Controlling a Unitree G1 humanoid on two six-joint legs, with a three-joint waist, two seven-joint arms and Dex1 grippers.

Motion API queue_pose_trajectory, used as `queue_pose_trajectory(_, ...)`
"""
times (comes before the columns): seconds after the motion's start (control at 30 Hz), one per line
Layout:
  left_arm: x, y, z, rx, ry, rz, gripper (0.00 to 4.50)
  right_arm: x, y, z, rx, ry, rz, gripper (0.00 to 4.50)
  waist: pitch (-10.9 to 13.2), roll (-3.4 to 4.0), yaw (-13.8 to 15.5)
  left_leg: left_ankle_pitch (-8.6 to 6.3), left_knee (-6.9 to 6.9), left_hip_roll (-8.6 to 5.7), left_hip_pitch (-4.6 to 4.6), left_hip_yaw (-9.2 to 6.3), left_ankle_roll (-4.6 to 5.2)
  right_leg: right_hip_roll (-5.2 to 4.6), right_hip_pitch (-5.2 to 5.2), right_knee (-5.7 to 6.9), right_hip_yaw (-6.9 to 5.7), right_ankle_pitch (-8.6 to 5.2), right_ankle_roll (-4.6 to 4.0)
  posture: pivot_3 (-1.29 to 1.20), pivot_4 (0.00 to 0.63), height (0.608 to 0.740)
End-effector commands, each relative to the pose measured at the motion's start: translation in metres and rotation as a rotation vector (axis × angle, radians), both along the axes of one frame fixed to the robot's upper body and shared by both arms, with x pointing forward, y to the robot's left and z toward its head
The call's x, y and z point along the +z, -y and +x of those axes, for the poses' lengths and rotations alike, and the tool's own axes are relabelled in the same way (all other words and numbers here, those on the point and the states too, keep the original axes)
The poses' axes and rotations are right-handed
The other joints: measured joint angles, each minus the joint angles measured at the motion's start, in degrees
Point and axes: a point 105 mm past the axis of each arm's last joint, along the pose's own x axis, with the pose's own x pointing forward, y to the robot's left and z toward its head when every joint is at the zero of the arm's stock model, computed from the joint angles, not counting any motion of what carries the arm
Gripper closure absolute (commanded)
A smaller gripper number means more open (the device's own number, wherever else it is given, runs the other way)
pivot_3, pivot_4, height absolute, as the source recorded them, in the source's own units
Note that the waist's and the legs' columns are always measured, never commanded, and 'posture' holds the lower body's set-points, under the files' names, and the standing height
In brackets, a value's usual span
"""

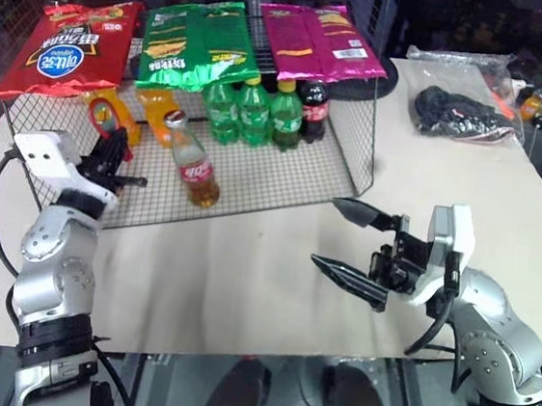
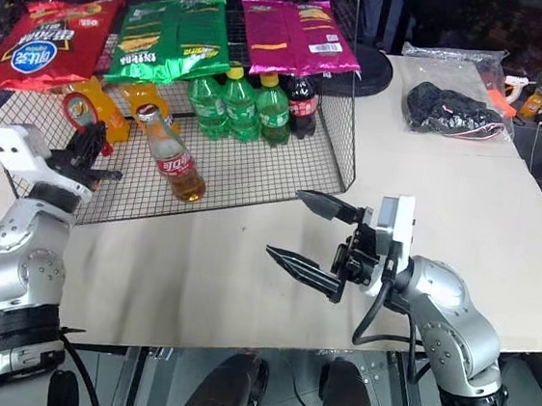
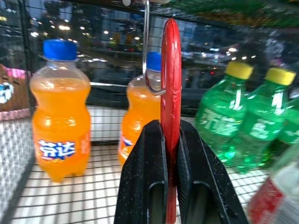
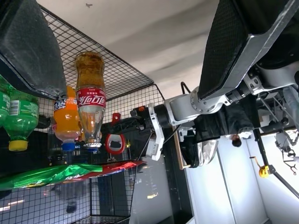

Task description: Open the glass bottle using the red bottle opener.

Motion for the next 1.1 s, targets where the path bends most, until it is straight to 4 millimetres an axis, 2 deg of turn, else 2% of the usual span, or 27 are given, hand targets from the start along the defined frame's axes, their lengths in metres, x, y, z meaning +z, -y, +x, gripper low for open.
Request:
queue_pose_trajectory(0.03,0.02,0.01,-0.01,-0.07,0.073,0.012,4.39,0.008,-0.001,-0.003,0.023,0.037,0.011,0.0,0.0,0.0,0.0,0.0,0.0,0.0,0.0,-0.01,0.0,0.0,0.0,0.0,-0.01,0.0,0.0,0.0,0.15,0.74)
queue_pose_trajectory(0.33,0.016,0.023,-0.025,-0.201,0.07,-0.066,4.39,0.007,-0.002,-0.001,0.036,0.032,0.008,0.0,0.0,0.0,-0.24,0.0,0.0,0.02,0.03,0.02,0.0,0.03,0.0,0.03,0.02,0.0,0.0,0.0,0.15,0.74)
queue_pose_trajectory(0.43,0.014,0.034,-0.039,-0.333,0.062,-0.141,4.39,0.007,-0.002,0.001,0.034,0.022,0.005,0.0,0.0,0.0,-0.28,0.0,0.0,0.03,0.02,0.03,0.0,0.03,0.0,0.03,0.04,0.0,0.0,0.0,0.15,0.74)
queue_pose_trajectory(0.6,0.01,0.043,-0.068,-0.498,0.024,-0.251,4.39,-0.001,0.001,0.003,0.019,-0.004,-0.025,0.0,0.01,0.01,-0.29,0.0,0.0,0.06,0.03,0.04,0.0,0.0,-0.01,0.02,0.06,-0.01,-0.01,0.0,0.15,0.74)
queue_pose_trajectory(0.77,0.012,0.052,-0.089,-0.666,-0.01,-0.377,4.39,-0.005,0.0,0.003,0.016,-0.046,-0.035,0.0,0.01,0.01,-0.15,0.0,0.0,0.08,0.06,0.04,0.0,0.03,0.01,0.05,0.05,-0.01,-0.02,0.0,0.15,0.74)
queue_pose_trajectory(0.87,0.01,0.068,-0.09,-0.77,-0.053,-0.416,4.39,-0.014,-0.002,0.006,0.005,-0.143,-0.05,0.0,0.01,0.01,-0.1,0.0,0.0,0.06,0.08,0.03,0.01,0.05,0.05,0.05,0.03,-0.01,-0.02,0.0,0.15,0.74)
queue_pose_trajectory(1.0,0.008,0.109,-0.078,-0.918,-0.063,-0.494,4.39,-0.03,-0.01,0.013,-0.009,-0.393,-0.1,0.0,0.01,0.02,-0.06,0.0,0.0,0.05,0.16,0.03,0.0,0.05,0.13,0.06,0.04,-0.01,-0.02,0.0,0.15,0.74)
queue_pose_trajectory(1.1,0.002,0.137,-0.068,-0.996,-0.079,-0.533,4.39,-0.032,-0.015,0.013,0.037,-0.482,-0.143,0.0,0.0,0.01,-0.17,0.0,0.02,0.03,0.17,0.06,0.0,0.05,0.13,0.08,0.07,-0.01,-0.02,0.0,0.15,0.74)
